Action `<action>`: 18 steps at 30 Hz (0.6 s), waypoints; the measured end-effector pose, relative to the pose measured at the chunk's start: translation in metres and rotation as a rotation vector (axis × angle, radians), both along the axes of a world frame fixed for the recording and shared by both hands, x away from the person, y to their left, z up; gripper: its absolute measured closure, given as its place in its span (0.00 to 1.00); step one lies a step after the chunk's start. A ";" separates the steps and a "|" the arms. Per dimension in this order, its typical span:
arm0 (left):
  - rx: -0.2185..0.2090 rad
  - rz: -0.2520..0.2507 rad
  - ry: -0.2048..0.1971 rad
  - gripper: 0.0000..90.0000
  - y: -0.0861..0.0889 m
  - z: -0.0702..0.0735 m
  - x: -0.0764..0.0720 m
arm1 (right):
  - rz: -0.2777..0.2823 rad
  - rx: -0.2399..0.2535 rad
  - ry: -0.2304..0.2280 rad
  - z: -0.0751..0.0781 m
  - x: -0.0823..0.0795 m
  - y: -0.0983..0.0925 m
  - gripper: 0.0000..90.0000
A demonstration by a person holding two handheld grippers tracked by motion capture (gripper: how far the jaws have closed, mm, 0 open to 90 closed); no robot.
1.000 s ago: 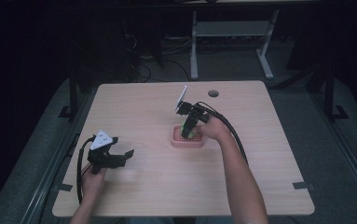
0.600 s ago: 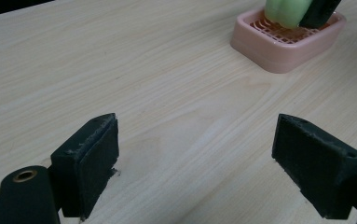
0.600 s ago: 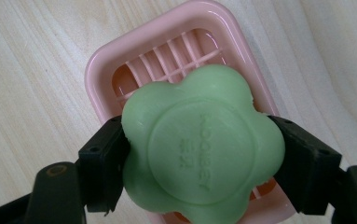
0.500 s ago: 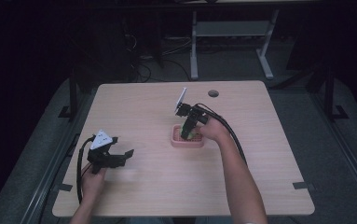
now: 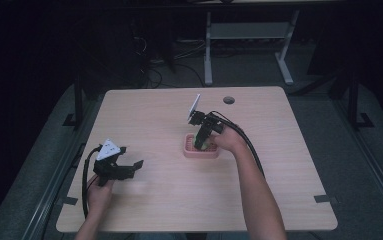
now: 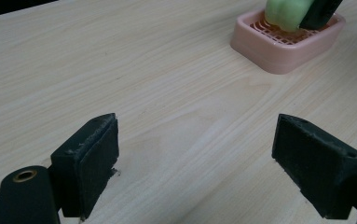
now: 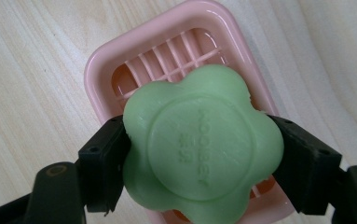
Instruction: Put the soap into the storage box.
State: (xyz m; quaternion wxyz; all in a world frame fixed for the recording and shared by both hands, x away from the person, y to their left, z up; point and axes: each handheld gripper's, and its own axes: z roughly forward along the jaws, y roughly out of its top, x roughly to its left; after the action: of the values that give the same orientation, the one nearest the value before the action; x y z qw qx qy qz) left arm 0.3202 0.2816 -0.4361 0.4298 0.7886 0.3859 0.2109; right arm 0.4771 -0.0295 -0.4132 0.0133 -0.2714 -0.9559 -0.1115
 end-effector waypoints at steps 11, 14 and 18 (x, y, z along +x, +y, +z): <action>0.001 -0.003 0.000 0.16 0.000 0.000 0.000 | 0.002 -0.007 0.003 -0.001 -0.001 0.001 0.28; 0.000 -0.002 -0.002 0.16 0.000 0.000 0.000 | 0.002 -0.012 0.003 -0.002 -0.001 0.002 0.28; -0.001 -0.001 0.001 0.16 0.000 0.000 0.000 | 0.003 -0.014 0.003 -0.002 -0.001 0.002 0.28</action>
State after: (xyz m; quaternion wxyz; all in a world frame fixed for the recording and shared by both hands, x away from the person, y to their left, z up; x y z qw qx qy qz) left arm 0.3202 0.2817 -0.4359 0.4302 0.7885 0.3861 0.2102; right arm 0.4758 -0.0276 -0.4154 0.0130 -0.2704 -0.9570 -0.1044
